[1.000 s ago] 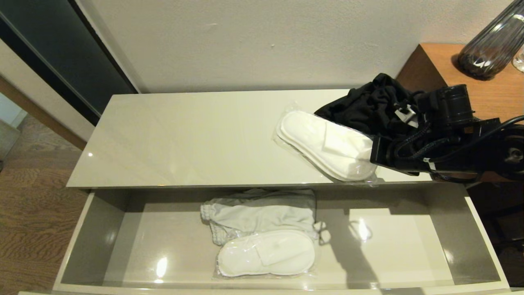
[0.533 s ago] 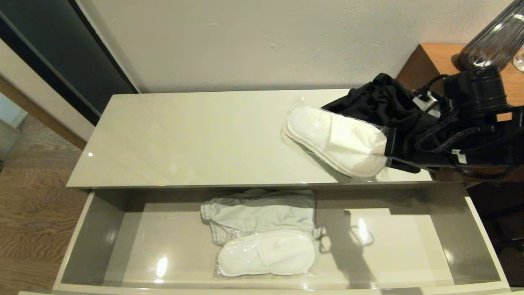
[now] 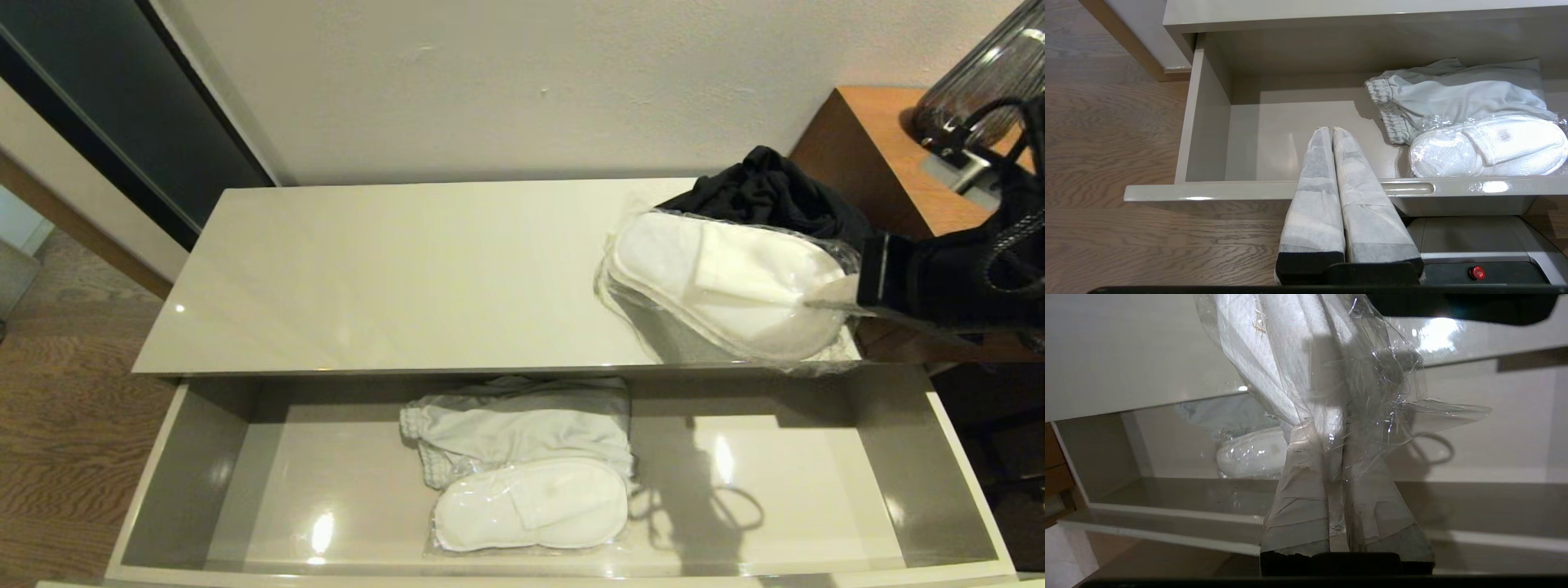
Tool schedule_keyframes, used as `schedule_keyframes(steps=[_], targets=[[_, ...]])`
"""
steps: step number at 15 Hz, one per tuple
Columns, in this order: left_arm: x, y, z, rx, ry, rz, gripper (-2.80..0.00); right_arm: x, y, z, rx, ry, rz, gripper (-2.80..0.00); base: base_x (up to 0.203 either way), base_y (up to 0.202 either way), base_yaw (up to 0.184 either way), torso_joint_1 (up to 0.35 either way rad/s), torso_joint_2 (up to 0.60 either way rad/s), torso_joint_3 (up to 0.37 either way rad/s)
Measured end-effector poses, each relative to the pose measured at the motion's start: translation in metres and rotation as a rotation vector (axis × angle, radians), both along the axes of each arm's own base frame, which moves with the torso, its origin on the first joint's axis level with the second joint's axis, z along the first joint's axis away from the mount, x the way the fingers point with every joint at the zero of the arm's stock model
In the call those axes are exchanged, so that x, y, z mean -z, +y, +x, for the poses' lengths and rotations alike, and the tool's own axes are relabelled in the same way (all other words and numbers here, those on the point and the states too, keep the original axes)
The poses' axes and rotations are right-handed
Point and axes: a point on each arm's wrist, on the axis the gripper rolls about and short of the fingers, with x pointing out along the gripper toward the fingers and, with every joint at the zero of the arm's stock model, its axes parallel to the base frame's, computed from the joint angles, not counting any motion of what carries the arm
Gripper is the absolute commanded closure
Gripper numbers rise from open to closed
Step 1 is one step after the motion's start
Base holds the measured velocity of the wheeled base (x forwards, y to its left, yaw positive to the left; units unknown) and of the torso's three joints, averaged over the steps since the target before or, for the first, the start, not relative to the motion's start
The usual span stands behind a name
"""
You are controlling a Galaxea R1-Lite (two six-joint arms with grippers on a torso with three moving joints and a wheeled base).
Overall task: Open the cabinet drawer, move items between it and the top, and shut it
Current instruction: Put the disposable slippers in the drawer
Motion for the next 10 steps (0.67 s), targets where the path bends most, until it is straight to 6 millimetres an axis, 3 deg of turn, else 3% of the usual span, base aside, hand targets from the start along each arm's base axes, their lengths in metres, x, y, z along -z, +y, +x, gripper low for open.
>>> schedule_keyframes(steps=[6, 10], targets=[[0.000, 0.000, 0.000, 0.000, 0.000, 0.000, 0.00, -0.014, -0.018, -0.056, -0.016, 0.023, 0.001, 0.00, 0.000, 0.000, 0.000, 0.000, 0.00, 0.000], [0.000, 0.000, 0.000, 0.001, 0.000, 0.000, 0.00, 0.000, -0.024, -0.080, -0.080, 0.088, 0.012, 0.00, 0.000, 0.000, 0.000, 0.000, 0.00, 0.000]])
